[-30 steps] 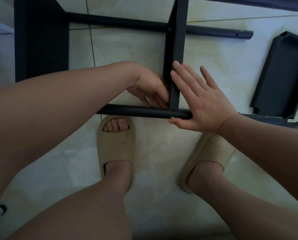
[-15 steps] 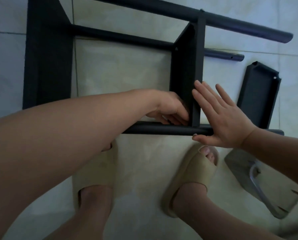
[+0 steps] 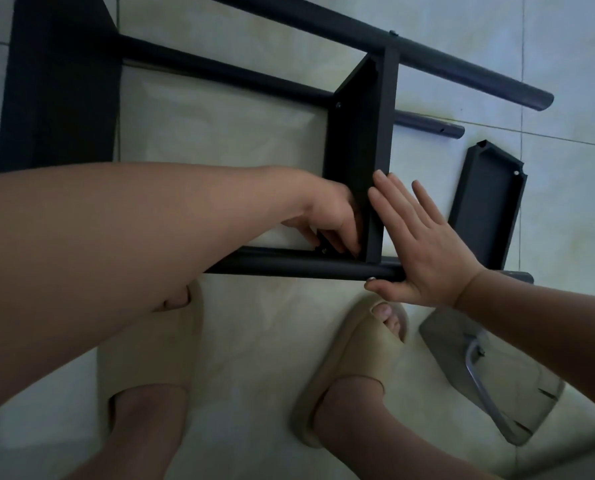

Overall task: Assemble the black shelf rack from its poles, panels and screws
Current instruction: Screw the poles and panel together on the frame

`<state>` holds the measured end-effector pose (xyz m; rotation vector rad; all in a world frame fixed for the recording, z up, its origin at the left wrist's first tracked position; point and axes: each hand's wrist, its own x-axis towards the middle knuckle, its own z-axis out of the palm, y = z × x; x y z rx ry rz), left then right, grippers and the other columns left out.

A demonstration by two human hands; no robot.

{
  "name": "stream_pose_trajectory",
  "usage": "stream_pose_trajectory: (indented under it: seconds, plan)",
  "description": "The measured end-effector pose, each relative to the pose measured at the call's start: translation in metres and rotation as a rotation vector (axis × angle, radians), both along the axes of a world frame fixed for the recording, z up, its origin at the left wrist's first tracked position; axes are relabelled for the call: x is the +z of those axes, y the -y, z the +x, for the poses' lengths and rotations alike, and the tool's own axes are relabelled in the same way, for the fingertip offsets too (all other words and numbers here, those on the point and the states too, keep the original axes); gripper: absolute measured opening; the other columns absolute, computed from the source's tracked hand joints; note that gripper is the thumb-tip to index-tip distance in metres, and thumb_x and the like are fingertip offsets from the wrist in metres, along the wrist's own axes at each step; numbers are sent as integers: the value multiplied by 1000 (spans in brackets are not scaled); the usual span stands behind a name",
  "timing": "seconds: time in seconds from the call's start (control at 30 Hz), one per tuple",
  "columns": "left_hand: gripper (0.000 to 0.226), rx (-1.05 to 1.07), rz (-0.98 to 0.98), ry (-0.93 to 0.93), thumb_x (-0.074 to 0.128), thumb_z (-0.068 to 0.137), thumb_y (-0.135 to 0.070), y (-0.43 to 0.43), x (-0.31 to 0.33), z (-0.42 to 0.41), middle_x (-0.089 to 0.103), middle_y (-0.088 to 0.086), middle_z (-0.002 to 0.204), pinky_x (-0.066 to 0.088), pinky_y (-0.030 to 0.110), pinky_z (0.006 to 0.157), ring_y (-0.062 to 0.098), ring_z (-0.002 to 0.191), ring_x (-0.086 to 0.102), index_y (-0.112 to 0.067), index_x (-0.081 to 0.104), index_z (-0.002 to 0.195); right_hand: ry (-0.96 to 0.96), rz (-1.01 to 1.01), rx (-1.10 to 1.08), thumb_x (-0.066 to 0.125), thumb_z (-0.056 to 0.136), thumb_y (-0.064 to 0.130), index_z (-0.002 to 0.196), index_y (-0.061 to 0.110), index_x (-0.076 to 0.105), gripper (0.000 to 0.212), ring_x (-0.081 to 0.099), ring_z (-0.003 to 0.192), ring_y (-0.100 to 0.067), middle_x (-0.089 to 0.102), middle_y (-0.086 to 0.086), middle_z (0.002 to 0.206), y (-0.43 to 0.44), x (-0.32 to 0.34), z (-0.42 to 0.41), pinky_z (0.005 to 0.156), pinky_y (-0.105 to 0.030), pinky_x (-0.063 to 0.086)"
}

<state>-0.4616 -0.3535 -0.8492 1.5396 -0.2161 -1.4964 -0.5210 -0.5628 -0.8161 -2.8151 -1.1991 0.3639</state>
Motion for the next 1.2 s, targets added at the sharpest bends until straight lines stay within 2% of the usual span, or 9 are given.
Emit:
stream_pose_trajectory:
  seconds: [0.1,0.23,0.3,0.4,0.57,0.67,0.8,1.03,1.2]
  plan:
    - [16,-2,9,7,71,86,-8,1,3,-1,73,-6,87,48,36,92,9,86,68,-21,71,95,-5,-9,-7,39,89,76,158,-2,18,106,11,156,-35,10,-20,167,0,1,0,125,-59,13]
    - [30,24,23,14,69,86,-5,2,3,-3,74,6,110,48,39,96,16,101,68,-12,69,116,-12,-5,-10,36,90,77,158,-2,18,106,10,157,-35,10,-20,167,0,0,0,125,-57,11]
    - [33,32,24,19,69,86,-4,2,2,-4,73,8,116,48,40,98,20,109,68,-10,68,118,-14,0,-11,35,91,78,158,-2,18,106,10,157,-35,10,-20,168,0,0,0,126,-57,11]
    - [26,36,11,22,69,85,-4,2,1,-6,73,6,107,49,41,98,21,109,68,-13,69,109,-11,4,-9,35,91,78,159,-2,18,106,9,157,-34,10,-20,168,1,-1,0,125,-58,12]
    - [23,66,31,32,73,85,-14,-2,1,-4,75,-6,99,47,34,82,10,97,68,-22,70,106,-9,15,-9,37,91,77,159,-1,18,106,9,157,-35,10,-20,168,2,-2,1,125,-59,14]
    - [10,15,62,-27,71,88,-25,-3,3,0,77,-11,88,46,36,87,11,101,67,-26,70,98,-8,21,-8,37,91,77,159,0,17,106,9,157,-35,9,-19,168,2,-3,0,124,-60,15]
    - [3,-39,99,-62,68,91,-22,0,3,1,76,-11,78,45,36,94,11,94,66,-24,71,91,-6,29,-9,38,91,77,160,0,16,106,10,157,-34,9,-18,168,2,-3,0,124,-59,14]
    - [5,-65,116,-87,67,92,-17,5,4,3,76,-9,75,46,38,100,12,91,66,-20,71,92,-7,24,-13,37,90,77,159,-1,18,106,10,157,-34,10,-19,168,1,-1,0,124,-59,15]
    - [13,-43,89,-89,67,90,-12,6,2,2,75,-4,84,47,36,94,12,90,67,-15,72,102,-3,14,-15,38,89,77,159,-1,18,107,10,157,-34,10,-19,168,0,0,1,125,-59,14]
